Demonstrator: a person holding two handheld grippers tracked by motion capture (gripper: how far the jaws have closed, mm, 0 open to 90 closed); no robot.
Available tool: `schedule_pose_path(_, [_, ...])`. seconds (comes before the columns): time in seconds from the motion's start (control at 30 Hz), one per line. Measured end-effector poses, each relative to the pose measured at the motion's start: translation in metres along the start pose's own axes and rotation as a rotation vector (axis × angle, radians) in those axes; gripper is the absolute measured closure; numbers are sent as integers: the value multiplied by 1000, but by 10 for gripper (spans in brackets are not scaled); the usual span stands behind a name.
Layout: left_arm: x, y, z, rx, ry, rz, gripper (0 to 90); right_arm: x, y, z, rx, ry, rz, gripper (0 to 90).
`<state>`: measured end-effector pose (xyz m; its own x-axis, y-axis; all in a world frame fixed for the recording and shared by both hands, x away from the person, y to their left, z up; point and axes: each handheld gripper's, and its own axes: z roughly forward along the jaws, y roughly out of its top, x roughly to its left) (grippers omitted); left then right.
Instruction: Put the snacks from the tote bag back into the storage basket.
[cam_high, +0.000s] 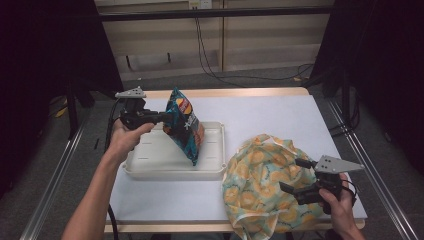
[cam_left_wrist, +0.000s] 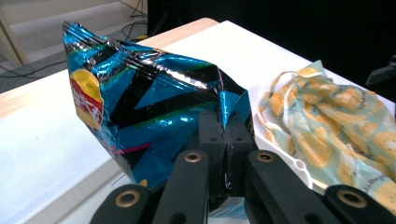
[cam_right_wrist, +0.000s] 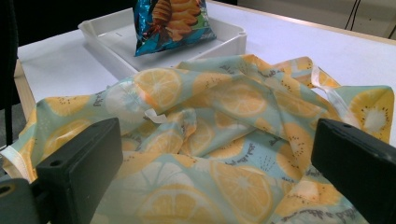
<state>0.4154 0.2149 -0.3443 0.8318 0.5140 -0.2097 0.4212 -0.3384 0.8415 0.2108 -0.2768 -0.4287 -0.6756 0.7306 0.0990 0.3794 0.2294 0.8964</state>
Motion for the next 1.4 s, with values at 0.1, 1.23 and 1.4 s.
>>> schedule_pose_path(0.1, [3,3,0,12,21,0,887,0,0,1,0,3,-1,15])
schedule_pose_path(1.23, [56,17,2,5,215,-51,882,-2,-2,0,15,8,2,13])
schedule_pose_path(1.4, [68,14,3,-13,234,-79,884,-2,-2,0,17,-1,3,13])
